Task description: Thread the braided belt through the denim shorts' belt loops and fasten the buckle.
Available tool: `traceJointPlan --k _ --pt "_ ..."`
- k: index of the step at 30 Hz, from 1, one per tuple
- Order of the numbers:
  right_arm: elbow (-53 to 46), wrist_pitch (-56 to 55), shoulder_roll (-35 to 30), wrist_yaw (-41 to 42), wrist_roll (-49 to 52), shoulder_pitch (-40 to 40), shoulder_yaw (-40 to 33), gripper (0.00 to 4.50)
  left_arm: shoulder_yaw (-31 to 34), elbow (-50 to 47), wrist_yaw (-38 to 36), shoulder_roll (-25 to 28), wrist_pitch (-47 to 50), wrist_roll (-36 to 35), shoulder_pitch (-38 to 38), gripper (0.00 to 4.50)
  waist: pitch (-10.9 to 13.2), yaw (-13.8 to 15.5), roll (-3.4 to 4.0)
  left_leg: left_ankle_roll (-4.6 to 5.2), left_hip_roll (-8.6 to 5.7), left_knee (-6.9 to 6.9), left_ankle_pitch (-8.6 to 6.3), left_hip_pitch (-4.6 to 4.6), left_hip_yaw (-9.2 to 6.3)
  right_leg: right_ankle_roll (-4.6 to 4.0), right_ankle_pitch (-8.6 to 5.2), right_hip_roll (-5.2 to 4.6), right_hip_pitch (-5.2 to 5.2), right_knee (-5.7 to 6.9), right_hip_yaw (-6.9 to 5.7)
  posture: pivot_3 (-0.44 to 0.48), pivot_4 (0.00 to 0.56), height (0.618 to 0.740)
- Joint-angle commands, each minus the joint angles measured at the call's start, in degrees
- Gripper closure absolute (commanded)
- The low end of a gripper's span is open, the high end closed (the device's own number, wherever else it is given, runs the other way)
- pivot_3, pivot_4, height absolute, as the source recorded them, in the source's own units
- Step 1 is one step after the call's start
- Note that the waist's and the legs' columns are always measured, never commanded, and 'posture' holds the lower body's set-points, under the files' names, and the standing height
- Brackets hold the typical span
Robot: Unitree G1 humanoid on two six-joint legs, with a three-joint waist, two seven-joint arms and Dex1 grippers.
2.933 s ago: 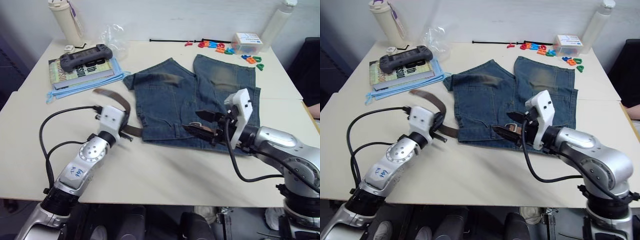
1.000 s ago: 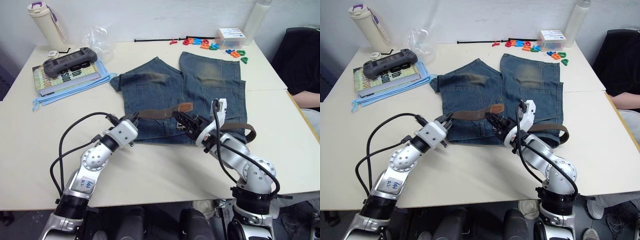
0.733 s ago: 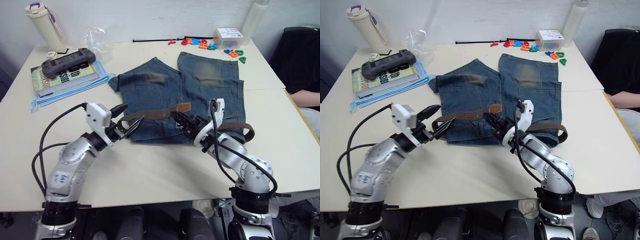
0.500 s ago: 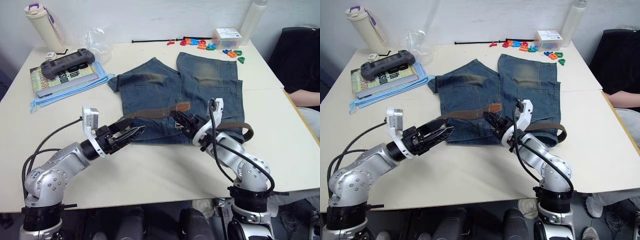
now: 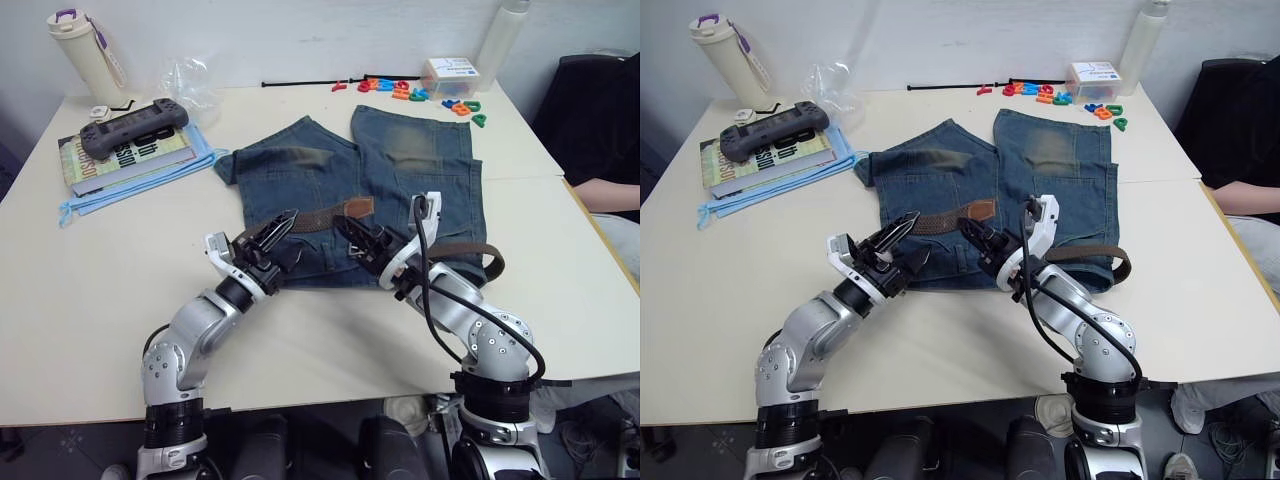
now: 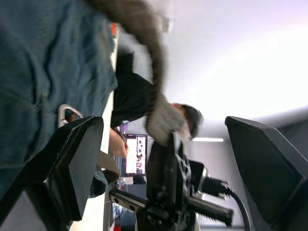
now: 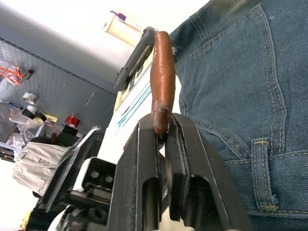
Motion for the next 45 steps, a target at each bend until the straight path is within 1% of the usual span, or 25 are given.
traceJointPlan --k 1,8,11,12,16,17,18,19,20,24,28,30,31,32,33,34,38,39,42,45 --pt "-3.6 -0.6 -0.3 0.9 0.9 -0.8 0.3 4.5 1.8 -0.6 1.1 -1.4 -0.8 -1.2 -0.9 0.06 0.0 0.1 0.0 0.0 0.0 0.0 0.0 0.0 0.01 0.0 0.0 0.0 0.0 0.0 0.01 0.0 0.15 0.684" --pt "-4.1 -0.2 -0.3 0.7 1.0 -0.5 0.8 4.5 2.5 1.6 -1.3 -1.7 1.7 -1.2 -1.6 0.06 0.0 0.7 0.0 0.03 -0.01 0.02 -0.02 -0.01 0.04 0.0 0.0 0.01 0.0 -0.03 0.02 0.0 0.15 0.684" --pt "-4.3 0.0 -0.5 0.6 1.1 -0.4 0.9 4.5 2.6 2.7 -2.3 -1.8 3.2 -1.2 -1.9 0.93 0.0 1.2 0.0 0.05 -0.01 0.03 -0.04 -0.01 0.07 0.0 0.0 0.01 0.0 -0.05 0.04 0.0 0.15 0.684" --pt "-4.3 0.0 -0.5 0.6 1.1 -0.4 1.0 4.5 2.5 3.2 -2.6 -1.6 3.6 -1.2 -2.1 1.3 0.0 1.3 0.0 0.05 -0.01 0.04 -0.04 -0.01 0.07 0.0 0.0 0.01 0.0 -0.06 0.04 0.0 0.15 0.684" --pt "-4.5 -0.1 -0.5 0.4 1.2 -0.3 1.4 4.5 1.9 5.0 -3.3 -1.5 3.9 -1.2 -3.0 3.04 0.0 1.3 0.0 0.09 -0.02 0.06 -0.07 -0.03 0.08 0.0 0.0 0.0 0.0 -0.08 0.04 0.0 0.15 0.684" --pt "-4.5 -0.1 -0.5 0.4 1.2 -0.3 1.4 4.5 1.8 5.3 -3.5 -1.6 3.8 -1.2 -3.3 3.28 0.0 1.3 0.0 0.09 -0.02 0.06 -0.07 -0.03 0.08 0.0 0.0 0.0 0.0 -0.09 0.04 0.0 0.15 0.684" --pt "-4.5 -0.1 -0.5 0.3 1.2 -0.3 1.4 4.5 1.7 5.5 -3.6 -1.7 3.6 -1.2 -3.4 3.87 0.0 1.3 0.0 0.09 -0.02 0.06 -0.07 -0.03 0.08 0.0 0.0 0.01 0.0 -0.09 0.04 0.0 0.15 0.684" --pt "-4.5 -0.1 -0.6 0.3 1.2 -0.3 1.4 4.5 1.6 5.6 -3.7 -1.7 3.5 -1.2 -3.6 4.25 0.0 1.3 0.0 0.09 -0.01 0.05 -0.07 -0.02 0.09 0.0 0.0 0.01 0.0 -0.09 0.04 0.0 0.15 0.684" --pt "-4.6 -0.1 -0.6 0.2 1.3 -0.2 1.4 4.5 1.6 5.7 -4.1 -1.9 3.4 -1.2 -3.7 4.47 0.0 1.2 0.0 0.09 0.0 0.06 -0.07 -0.02 0.1 0.0 0.0 0.01 0.0 -0.08 0.04 0.0 0.15 0.684" --pt "-4.5 0.1 -0.9 -0.1 0.9 -0.2 1.6 4.5 1.3 6.0 -4.8 -2.3 2.7 -1.2 -4.5 4.47 0.0 1.3 0.0 0.09 -0.01 0.05 -0.07 -0.02 0.1 0.0 0.0 0.01 0.0 -0.09 0.04 0.0 0.15 0.684" --pt "-3.9 0.7 -1.4 -1.4 0.4 -0.4 2.0 4.5 2.2 5.9 -5.3 -3.3 1.7 -1.2 -5.4 4.47 0.0 1.4 -0.01 0.09 -0.01 0.06 -0.07 -0.04 0.1 0.0 0.0 0.0 0.01 -0.11 0.04 0.0 0.15 0.684" --pt "-3.6 0.3 -1.3 -2.3 0.6 -0.6 1.5 3.67 2.3 5.9 -5.7 -2.6 2.0 -1.2 -5.9 4.5 0.0 1.3 -0.01 0.09 -0.01 0.05 -0.07 -0.04 0.1 0.0 0.0 0.01 0.01 -0.11 0.04 0.0 0.15 0.684" --pt "-3.5 0.2 -1.2 -2.6 0.7 -0.7 1.3 3.46 2.2 6.0 -5.9 -2.3 2.1 -1.2 -6.0 4.5 0.0 1.2 -0.01 0.09 0.0 0.05 -0.07 -0.03 0.1 0.0 0.0 0.01 0.01 -0.11 0.04 0.0 0.15 0.684" --pt "-3.6 0.3 -1.3 -2.7 1.1 -0.7 1.2 2.94 2.3 6.0 -5.9 -2.0 2.1 -1.2 -6.1 4.5 0.0 1.3 -0.01 0.09 0.01 0.05 -0.07 -0.03 0.11 0.0 0.0 0.02 0.0 -0.11 0.04 0.0 0.15 0.684" --pt "-3.6 0.4 -1.4 -2.9 1.5 -0.7 1.1 2.55 2.4 6.0 -5.9 -1.7 2.1 -1.2 -6.2 4.5 0.0 1.3 -0.01 0.09 0.01 0.05 -0.07 -0.03 0.1 0.0 0.0 0.02 0.0 -0.1 0.04 0.0 0.15 0.684" --pt "-3.6 0.5 -1.7 -3.3 1.6 -0.7 1.0 1.99 2.5 6.0 -5.9 -1.4 2.0 -1.2 -6.3 4.5 0.0 1.3 -0.01 0.09 0.0 0.05 -0.07 -0.03 0.1 0.0 0.0 0.02 0.01 -0.11 0.04 0.0 0.15 0.684" --pt "-3.1 0.7 -3.8 -3.9 1.9 -0.1 -0.8 0.1 3.1 6.0 -5.1 1.4 1.0 -1.2 -6.7 4.5 0.0 1.4 -0.02 0.1 -0.01 0.05 -0.08 -0.04 0.1 0.0 0.0 0.01 0.01 -0.12 0.04 0.0 0.15 0.684" --pt "-3.3 1.1 -5.3 -3.7 1.6 0.4 -1.4 0.04 3.3 6.1 -4.7 2.7 0.9 -0.9 -6.5 4.5 0.0 1.4 -0.02 0.1 0.0 0.06 -0.08 -0.04 0.1 0.0 0.0 0.01 0.01 -0.13 0.03 0.0 0.15 0.684" --pt "-3.7 1.8 -9.0 -3.0 1.5 1.3 -3.1 0.04 3.5 6.4 -3.8 5.7 1.0 -0.9 -6.0 4.5 0.0 1.3 -0.02 0.1 0.0 0.05 -0.08 -0.04 0.1 0.0 0.0 0.01 0.01 -0.14 0.03 0.0 0.15 0.684" --pt "-4.7 2.7 -12.8 -1.0 -0.6 1.9 -3.0 0.04 3.1 6.5 -3.5 7.5 1.6 -1.0 -5.5 4.5 0.0 1.4 -0.03 0.1 0.0 0.05 -0.08 -0.04 0.1 0.0 0.0 0.01 0.01 -0.14 0.03 0.0 0.15 0.684"
